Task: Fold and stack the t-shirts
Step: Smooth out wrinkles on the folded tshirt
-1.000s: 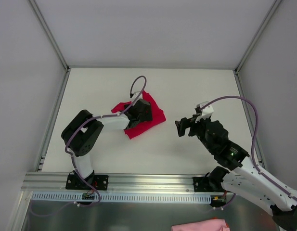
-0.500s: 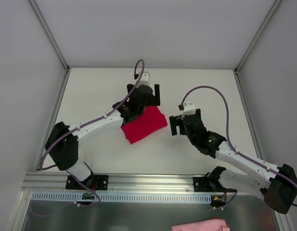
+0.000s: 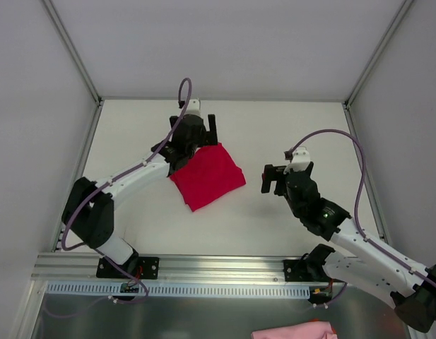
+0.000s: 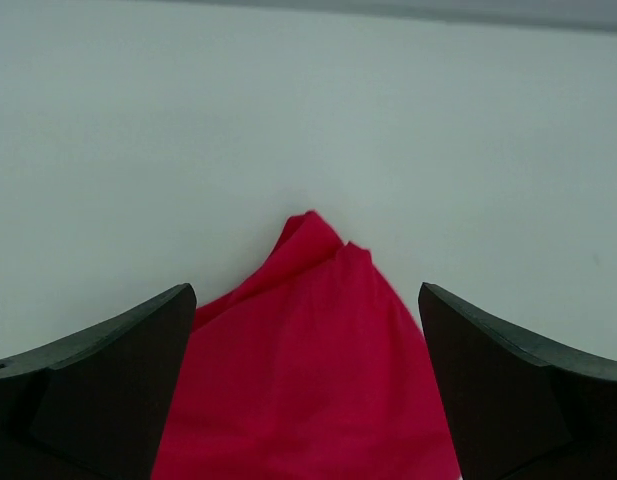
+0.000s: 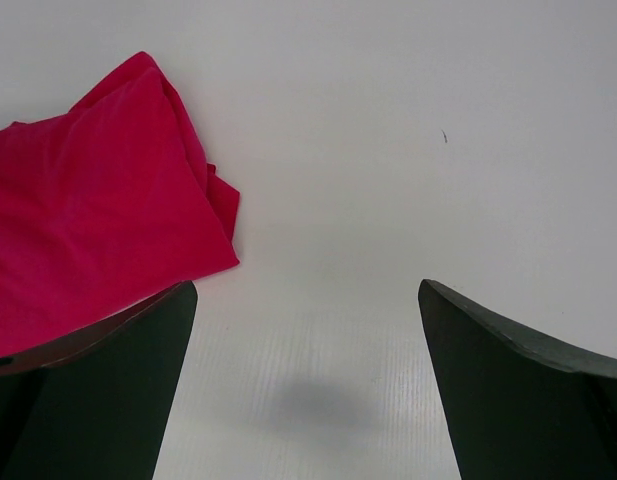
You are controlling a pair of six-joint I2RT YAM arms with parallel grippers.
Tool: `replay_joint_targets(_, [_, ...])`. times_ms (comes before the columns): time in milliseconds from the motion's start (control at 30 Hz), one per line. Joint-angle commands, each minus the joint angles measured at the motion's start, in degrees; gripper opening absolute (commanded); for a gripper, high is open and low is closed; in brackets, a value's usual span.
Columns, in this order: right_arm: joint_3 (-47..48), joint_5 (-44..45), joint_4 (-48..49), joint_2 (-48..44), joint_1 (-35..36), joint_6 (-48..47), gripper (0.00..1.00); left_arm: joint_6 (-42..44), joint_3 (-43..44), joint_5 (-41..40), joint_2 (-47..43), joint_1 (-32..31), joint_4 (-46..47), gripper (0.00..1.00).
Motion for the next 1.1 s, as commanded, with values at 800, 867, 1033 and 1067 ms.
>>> replay_joint_targets(800, [-0.3, 0.8, -1.7, -0.7, -0.1, 2.0, 1.0, 3.9, 10.2, 11.7, 23.7, 3.3, 0.1, 0.88])
replay_joint_targets(867, [-0.1, 1.0, -1.6, 0.1, -0.1, 2.0, 1.0, 4.1, 10.5, 11.6, 23.7, 3.4, -0.3, 0.84])
replay_joint_targets(1033, [0.2, 1.3, -1.4, 1.0, -0.1, 1.8, 1.0, 4.4, 10.9, 11.8, 24.4, 3.7, -0.3, 0.71])
replay_joint_targets(1067, [0.1, 1.2, -1.5, 0.7, -0.1, 1.8, 1.0, 4.4, 11.4, 11.9, 24.6, 3.9, -0.6, 0.62])
